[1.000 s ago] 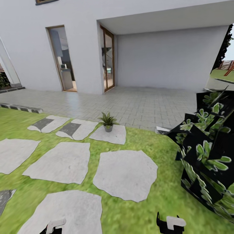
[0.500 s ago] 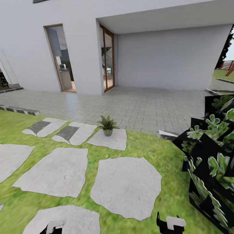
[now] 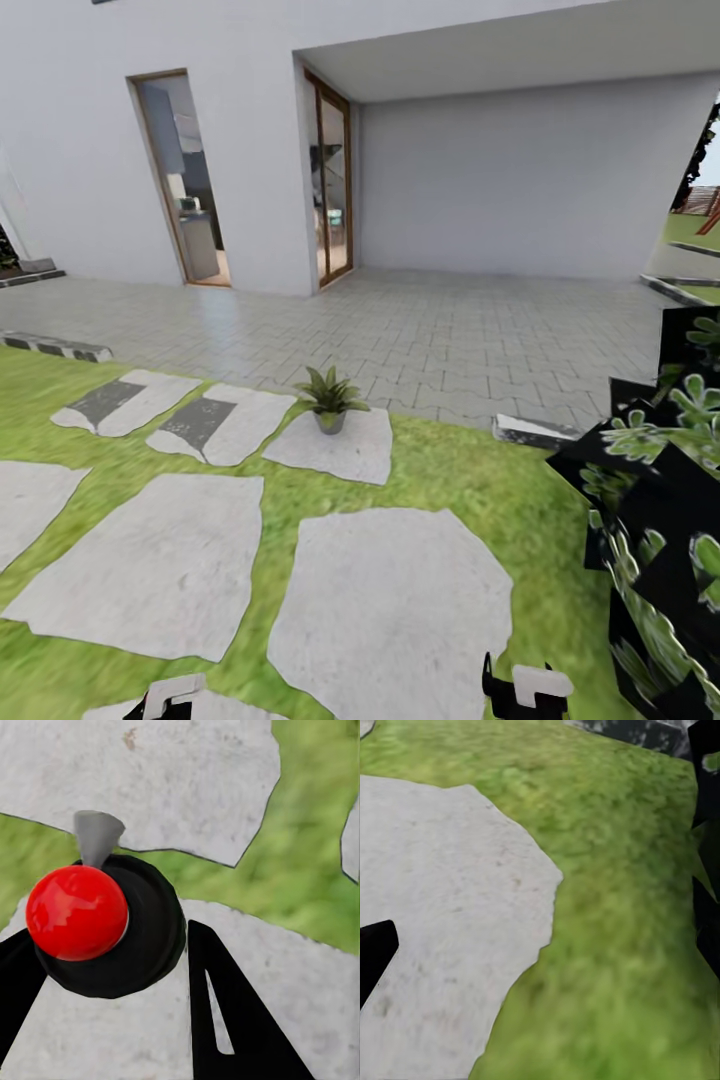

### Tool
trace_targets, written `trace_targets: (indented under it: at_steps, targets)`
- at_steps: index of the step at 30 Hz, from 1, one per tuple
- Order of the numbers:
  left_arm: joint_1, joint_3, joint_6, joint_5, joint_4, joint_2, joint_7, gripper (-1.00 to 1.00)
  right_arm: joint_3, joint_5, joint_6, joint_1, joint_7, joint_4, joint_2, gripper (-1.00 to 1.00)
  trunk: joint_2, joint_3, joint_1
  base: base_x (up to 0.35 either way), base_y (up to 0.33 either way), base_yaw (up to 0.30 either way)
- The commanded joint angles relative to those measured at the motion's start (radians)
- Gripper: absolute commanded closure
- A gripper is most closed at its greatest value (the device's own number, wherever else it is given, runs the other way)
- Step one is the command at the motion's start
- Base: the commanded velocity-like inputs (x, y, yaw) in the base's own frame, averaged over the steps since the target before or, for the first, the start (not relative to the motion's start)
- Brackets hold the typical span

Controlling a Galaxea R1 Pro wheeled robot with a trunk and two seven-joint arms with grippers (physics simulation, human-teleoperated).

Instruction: Pick up the pesticide atomizer in the garden and spray insectifuge to fully cover both potted plants in the garden.

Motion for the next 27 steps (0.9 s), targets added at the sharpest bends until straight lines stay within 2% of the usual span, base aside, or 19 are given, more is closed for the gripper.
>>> trace_targets:
  at_steps: [1, 27]
  targets:
    - [-0.001, 0.006, -0.003, -0.009, 0.001, -0.001, 0.003, 1.00, 0.001, 0.010, 0.001, -0.001, -0.010, 0.001, 0.000, -1.00, 0.000, -0.001, 0.000, 0.337, 0.000, 0.000]
    - [-0.001, 0.006, -0.003, -0.009, 0.001, 0.001, 0.003, 1.00, 0.001, 0.010, 0.001, -0.001, -0.011, 0.001, 0.001, -1.00, 0.000, -0.001, 0.000, 0.337, 0.000, 0.000]
